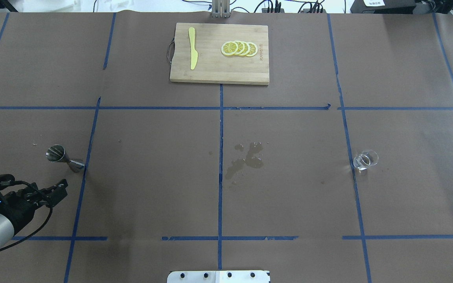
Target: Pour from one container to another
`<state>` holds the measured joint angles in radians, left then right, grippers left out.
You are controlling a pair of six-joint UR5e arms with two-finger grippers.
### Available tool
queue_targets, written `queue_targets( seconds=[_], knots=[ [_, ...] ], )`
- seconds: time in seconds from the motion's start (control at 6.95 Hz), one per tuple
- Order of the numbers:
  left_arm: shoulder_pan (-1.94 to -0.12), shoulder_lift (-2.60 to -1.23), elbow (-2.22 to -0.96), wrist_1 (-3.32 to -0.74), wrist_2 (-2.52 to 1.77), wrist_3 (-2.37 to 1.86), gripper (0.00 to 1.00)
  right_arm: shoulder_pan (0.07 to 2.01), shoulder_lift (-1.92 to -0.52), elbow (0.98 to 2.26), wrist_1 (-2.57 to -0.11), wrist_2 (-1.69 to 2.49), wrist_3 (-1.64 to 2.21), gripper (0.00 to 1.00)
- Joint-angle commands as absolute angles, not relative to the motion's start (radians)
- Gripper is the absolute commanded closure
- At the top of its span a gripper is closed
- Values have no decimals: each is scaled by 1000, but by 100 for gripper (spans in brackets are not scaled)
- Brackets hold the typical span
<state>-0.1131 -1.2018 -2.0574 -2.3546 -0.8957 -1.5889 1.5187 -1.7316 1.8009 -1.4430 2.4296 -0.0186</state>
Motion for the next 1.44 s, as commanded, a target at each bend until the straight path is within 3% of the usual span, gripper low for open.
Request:
queue_targets(
  seconds=[0.0, 0.14, 1.29],
  knots=[
    [-77, -1215, -2022, -2358, -799, -1597, 21, 1519, -1732, 1801, -1442, 2430, -20, 0],
    [-65, -1236, -1996, -2358, -734, -1594, 27, 1519, -1732, 1799, -1442, 2428, -20, 0],
    [-54, -1362, -1806, -2358, -530, -1517, 3, 1519, -1732, 1799, -1442, 2427, -21, 0]
  ],
)
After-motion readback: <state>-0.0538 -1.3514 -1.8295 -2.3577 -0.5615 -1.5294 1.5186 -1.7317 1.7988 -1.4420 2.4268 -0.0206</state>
